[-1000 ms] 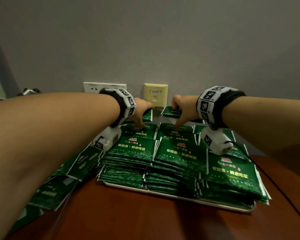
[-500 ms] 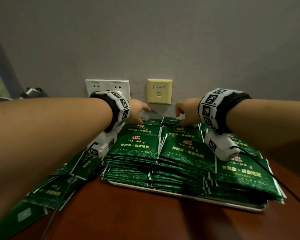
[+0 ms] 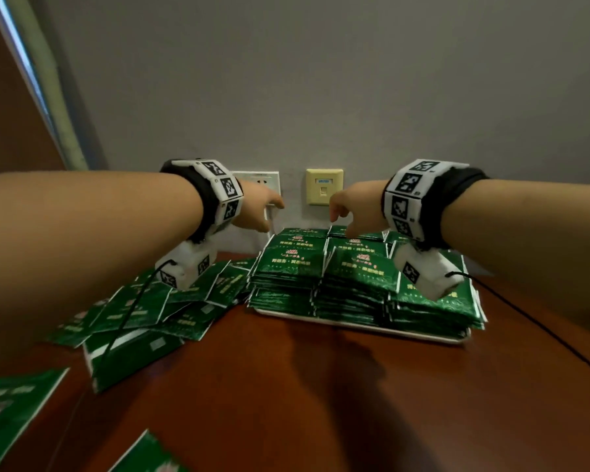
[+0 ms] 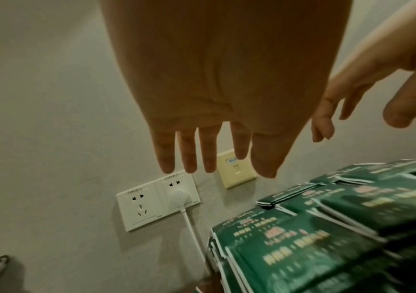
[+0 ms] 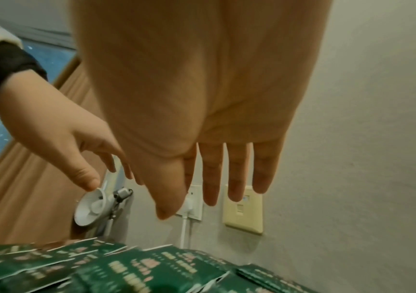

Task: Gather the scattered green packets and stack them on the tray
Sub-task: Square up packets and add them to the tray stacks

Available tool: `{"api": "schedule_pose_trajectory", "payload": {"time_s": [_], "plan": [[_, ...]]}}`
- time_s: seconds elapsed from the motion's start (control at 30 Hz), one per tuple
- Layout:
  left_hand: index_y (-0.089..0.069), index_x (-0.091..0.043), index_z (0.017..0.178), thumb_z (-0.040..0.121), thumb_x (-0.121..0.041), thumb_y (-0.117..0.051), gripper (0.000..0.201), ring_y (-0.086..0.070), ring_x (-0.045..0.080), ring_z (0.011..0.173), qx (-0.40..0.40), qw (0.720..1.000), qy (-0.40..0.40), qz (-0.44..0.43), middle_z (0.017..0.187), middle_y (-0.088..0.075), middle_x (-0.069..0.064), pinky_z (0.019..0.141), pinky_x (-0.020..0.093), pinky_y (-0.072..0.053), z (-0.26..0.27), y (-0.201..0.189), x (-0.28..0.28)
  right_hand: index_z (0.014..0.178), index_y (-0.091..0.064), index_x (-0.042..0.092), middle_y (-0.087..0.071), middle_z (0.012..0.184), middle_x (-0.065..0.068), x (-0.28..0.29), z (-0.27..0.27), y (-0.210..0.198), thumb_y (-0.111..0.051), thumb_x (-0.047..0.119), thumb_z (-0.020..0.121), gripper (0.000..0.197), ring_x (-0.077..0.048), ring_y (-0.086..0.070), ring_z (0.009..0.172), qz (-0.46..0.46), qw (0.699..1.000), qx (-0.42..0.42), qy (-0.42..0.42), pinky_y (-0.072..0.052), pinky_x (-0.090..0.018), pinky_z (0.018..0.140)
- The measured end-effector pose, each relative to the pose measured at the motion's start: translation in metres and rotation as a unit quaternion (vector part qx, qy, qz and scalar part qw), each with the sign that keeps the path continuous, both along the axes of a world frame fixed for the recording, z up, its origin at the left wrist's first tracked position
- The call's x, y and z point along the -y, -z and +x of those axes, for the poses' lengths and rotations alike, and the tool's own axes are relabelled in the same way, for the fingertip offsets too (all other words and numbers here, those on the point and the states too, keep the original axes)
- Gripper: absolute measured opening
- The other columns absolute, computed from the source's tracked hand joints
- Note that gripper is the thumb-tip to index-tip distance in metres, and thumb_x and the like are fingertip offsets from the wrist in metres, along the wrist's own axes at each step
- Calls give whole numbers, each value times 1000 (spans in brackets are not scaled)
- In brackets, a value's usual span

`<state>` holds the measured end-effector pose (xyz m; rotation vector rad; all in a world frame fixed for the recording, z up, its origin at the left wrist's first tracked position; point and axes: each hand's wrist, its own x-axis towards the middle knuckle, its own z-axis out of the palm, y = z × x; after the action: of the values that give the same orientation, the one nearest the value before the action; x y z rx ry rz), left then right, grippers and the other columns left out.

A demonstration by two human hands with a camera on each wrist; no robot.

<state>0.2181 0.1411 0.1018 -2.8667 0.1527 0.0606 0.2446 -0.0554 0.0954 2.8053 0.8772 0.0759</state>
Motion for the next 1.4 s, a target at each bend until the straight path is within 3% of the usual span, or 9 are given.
{"api": "schedule_pose_trajectory", "payload": {"time_s": [0.23, 0.33, 0.43, 0.53, 0.63, 1.0, 1.27, 1.4], "plan": [[-39, -23, 146, 92, -26, -61, 58, -47, 23, 129, -58, 998, -17, 2, 145, -46, 4, 104, 33, -40, -125, 39, -21, 133, -51, 19, -56, 132, -3, -17, -100, 26, -65, 24, 91, 45, -23, -56, 115, 14, 998, -44, -48, -45, -31, 93], [-34, -27, 148, 88, -33, -67, 68, -47, 23, 130, -146, 987, -64, 5, 149, -42, 2, 107, 37, -41, -178, 78, -48, 133, -50, 20, -56, 130, -2, -22, -143, 48, -63, 22, 91, 44, -22, -57, 113, 14, 995, -67, -68, -47, -30, 90], [-26, -30, 151, 83, -37, -73, 83, -47, 21, 128, -232, 967, -100, -17, 149, -39, 0, 104, 34, -44, -223, 111, -59, 136, -46, 19, -55, 132, -4, -27, -174, 79, -63, 23, 90, 49, -23, -55, 116, 10, 990, -114, -85, -44, -29, 89], [-18, -38, 152, 79, -45, -74, 92, -39, 21, 133, -264, 958, -107, -27, 148, -33, -2, 108, 37, -39, -254, 138, -56, 137, -45, 18, -52, 136, -4, -30, -203, 105, -62, 27, 91, 49, -23, -53, 120, 5, 983, -155, -95, -42, -29, 91], [-16, -44, 150, 76, -49, -75, 95, -36, 23, 132, -238, 965, -109, -36, 143, -34, 0, 108, 41, -37, -264, 151, -51, 139, -44, 16, -53, 134, -7, -31, -222, 119, -62, 28, 92, 51, -26, -54, 118, -4, 979, -180, -100, -43, -30, 86], [-26, -37, 148, 77, -61, -68, 86, -35, 24, 125, -162, 977, -112, -87, 132, -38, 3, 105, 43, -38, -268, 166, -19, 135, -42, 14, -58, 122, -9, -14, -254, 140, -62, 33, 92, 50, -28, -57, 105, -20, 976, -206, -74, -42, -33, 73], [-37, -32, 141, 76, -69, -61, 78, -39, 24, 118, -107, 985, -97, -93, 121, -40, 5, 100, 41, -41, -266, 173, 1, 133, -43, 15, -56, 124, -6, -12, -256, 138, -65, 45, 86, 59, -25, -58, 106, 14, 977, -209, -48, -46, -32, 78], [-38, -29, 139, 74, -72, -60, 81, -39, 24, 116, -83, 988, -76, -102, 121, -40, 5, 100, 42, -41, -266, 181, 6, 129, -42, 17, -58, 118, -4, -18, -256, 140, -68, 51, 82, 63, -21, -60, 96, 6, 978, -205, -40, -51, -34, 77]]}}
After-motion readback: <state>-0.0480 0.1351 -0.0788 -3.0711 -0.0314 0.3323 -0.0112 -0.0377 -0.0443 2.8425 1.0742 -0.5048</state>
